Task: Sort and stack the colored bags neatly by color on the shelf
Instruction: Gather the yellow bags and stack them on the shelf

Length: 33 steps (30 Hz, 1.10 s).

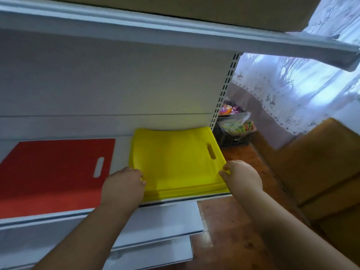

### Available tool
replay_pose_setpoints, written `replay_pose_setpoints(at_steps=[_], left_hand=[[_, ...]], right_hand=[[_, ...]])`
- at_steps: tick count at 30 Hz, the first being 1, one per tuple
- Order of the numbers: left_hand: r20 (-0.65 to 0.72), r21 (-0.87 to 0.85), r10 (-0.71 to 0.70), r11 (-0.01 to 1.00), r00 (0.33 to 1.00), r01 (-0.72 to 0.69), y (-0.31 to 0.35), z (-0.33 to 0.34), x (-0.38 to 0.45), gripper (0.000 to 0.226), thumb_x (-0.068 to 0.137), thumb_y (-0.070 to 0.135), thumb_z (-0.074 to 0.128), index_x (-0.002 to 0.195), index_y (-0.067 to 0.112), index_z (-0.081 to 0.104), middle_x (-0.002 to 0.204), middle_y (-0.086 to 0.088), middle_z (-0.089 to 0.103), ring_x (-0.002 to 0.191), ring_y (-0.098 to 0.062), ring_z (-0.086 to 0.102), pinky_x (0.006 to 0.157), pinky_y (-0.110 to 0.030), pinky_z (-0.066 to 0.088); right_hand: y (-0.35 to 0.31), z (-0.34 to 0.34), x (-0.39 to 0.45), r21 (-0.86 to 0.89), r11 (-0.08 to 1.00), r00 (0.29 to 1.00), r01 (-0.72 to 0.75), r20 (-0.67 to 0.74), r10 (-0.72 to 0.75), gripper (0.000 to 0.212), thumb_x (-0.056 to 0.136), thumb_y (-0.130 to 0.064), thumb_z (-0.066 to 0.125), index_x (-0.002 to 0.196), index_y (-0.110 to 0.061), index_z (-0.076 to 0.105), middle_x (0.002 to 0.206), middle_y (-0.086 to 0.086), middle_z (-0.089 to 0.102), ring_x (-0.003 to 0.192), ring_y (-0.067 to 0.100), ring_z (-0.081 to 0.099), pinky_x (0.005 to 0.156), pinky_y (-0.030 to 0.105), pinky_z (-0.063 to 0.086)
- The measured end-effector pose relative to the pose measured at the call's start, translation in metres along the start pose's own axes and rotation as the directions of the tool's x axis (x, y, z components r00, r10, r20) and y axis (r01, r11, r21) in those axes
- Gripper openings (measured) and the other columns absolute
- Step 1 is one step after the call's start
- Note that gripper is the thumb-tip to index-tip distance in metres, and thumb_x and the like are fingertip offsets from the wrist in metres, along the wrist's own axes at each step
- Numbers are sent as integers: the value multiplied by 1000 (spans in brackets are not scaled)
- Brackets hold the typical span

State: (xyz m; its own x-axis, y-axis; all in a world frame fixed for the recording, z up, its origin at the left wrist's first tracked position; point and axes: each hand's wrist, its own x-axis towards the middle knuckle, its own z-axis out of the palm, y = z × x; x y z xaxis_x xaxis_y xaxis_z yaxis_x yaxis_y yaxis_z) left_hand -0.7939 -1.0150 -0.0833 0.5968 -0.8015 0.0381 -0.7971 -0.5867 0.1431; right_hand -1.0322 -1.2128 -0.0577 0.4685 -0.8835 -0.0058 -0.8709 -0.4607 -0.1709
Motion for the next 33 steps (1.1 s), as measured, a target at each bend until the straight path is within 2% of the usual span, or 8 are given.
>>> replay_pose_setpoints(at_steps=[4,6,8,12,18,22,25,33], left_hand=[[-7,91,7,996,1000,-7,10,10,-1,18,85,37,64,90,24,76,95,-2,67,74,-24,67,67,-31,52],[-13,117,-8,993,1000,10,12,12,0,9,71,32,73,68,23,74,73,-5,62,50,-25,59,52,-27,45],[-50,123,-15,992,999,21,11,14,1,11,63,29,79,62,23,70,67,-5,56,43,-24,53,50,-24,37],[-127,52,-28,998,991,35,9,10,-7,9,70,30,74,76,23,73,74,-5,59,49,-25,56,51,-28,42],[-236,-127,-19,992,972,-12,-29,-10,-51,29,77,35,63,101,22,73,83,-1,63,63,-27,64,58,-34,50],[-301,-262,-177,960,937,97,-98,-31,-100,40,83,39,51,118,25,66,84,4,59,63,-23,60,58,-34,52],[-253,-331,-358,905,899,267,-162,-51,-154,52,90,37,61,140,33,45,91,10,54,66,-14,53,59,-32,47],[-347,-222,-531,847,773,482,-346,-100,-297,35,92,43,53,124,32,61,93,10,62,73,-13,63,62,-32,54]], right_hand=[[8,2,7,-56,998,999,31,40,-28,28,94,-45,56,103,-22,68,105,-3,59,86,22,60,71,37,55],[6,-2,11,-77,995,998,57,36,-54,30,94,-47,56,105,-23,68,105,-4,58,85,21,61,69,35,55],[1,-4,12,-70,992,994,108,24,-106,32,94,-50,55,110,-25,67,108,-6,59,86,19,61,66,31,52],[-27,-2,7,32,969,969,243,29,-244,35,96,-49,51,121,-28,63,118,-5,58,94,20,61,65,28,43],[-115,0,-10,189,879,898,438,-34,-440,36,94,-44,54,125,-27,61,113,-4,58,98,19,61,74,30,49],[-207,-1,-42,259,778,817,572,-98,-568,37,95,-38,53,130,-27,56,114,-4,57,100,20,60,78,32,48],[-288,6,-82,334,664,734,669,-157,-660,39,96,-36,54,133,-25,54,100,-5,59,92,17,58,81,34,48],[-506,21,-212,420,356,469,835,-203,-860,39,95,-34,58,133,-26,58,121,-2,53,98,17,57,84,32,47]])
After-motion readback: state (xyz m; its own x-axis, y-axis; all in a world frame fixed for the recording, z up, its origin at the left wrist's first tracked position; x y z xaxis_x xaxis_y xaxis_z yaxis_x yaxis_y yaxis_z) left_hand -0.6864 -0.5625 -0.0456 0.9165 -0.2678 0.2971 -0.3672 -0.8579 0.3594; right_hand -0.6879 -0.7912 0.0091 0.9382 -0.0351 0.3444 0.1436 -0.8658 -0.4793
